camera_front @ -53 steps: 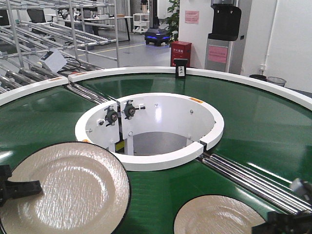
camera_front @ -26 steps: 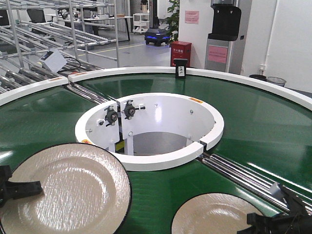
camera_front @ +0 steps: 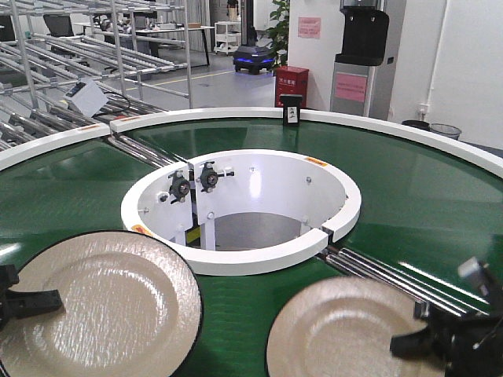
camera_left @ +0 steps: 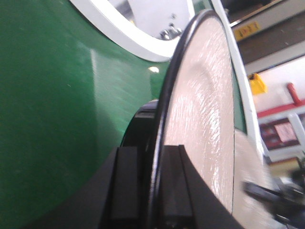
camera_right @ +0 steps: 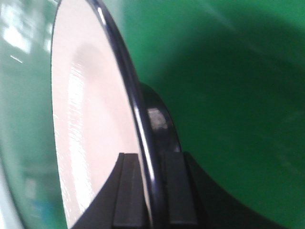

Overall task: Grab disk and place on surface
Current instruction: 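Lift both gripped plates up off the conveyor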

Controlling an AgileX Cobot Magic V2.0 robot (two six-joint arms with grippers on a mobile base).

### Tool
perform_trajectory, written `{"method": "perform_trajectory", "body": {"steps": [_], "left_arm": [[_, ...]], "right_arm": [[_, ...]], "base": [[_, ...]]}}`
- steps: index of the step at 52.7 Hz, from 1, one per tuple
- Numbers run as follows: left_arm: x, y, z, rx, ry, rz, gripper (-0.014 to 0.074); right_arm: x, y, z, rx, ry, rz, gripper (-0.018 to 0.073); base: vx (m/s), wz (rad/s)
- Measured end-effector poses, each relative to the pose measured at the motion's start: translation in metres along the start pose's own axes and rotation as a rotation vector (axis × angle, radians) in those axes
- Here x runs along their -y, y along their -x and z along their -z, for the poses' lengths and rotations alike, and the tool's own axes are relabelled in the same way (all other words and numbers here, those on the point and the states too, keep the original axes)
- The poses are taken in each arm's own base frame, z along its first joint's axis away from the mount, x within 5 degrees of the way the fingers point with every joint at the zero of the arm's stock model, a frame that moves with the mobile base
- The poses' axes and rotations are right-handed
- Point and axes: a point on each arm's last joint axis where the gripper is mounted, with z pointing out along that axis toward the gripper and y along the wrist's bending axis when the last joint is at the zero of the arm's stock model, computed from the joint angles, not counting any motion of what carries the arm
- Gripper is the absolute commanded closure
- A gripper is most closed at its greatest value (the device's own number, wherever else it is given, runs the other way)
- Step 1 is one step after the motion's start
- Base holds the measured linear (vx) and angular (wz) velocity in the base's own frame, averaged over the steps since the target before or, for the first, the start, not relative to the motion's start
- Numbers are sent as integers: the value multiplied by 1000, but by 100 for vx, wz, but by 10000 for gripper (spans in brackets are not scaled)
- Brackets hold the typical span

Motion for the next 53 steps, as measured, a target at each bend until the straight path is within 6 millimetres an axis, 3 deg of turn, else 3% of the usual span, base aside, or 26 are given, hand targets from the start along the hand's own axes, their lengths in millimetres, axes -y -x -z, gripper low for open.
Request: {"method": "perform_trajectory", "body": {"steps": [13, 25, 29, 36, 53], "left_arm": [[0, -1, -5, 14, 34, 78, 598], [31, -24, -29, -79, -62, 165, 598], [43, -32, -37, -93, -97, 190, 598], [57, -44, -47, -109, -123, 208, 598], [65, -53, -53, -128, -124, 198, 595]], "right_arm": [[-81, 18, 55, 162, 119, 99, 567], [-162, 36, 69, 160, 279, 173, 567], [-179, 42, 69, 142, 315, 171, 567], [-185, 54, 66, 137, 331, 126, 567], [-173, 61, 50, 113, 283, 83, 567]], "base": [[0, 0], [0, 0], [0, 0], [0, 0], [0, 0]]}}
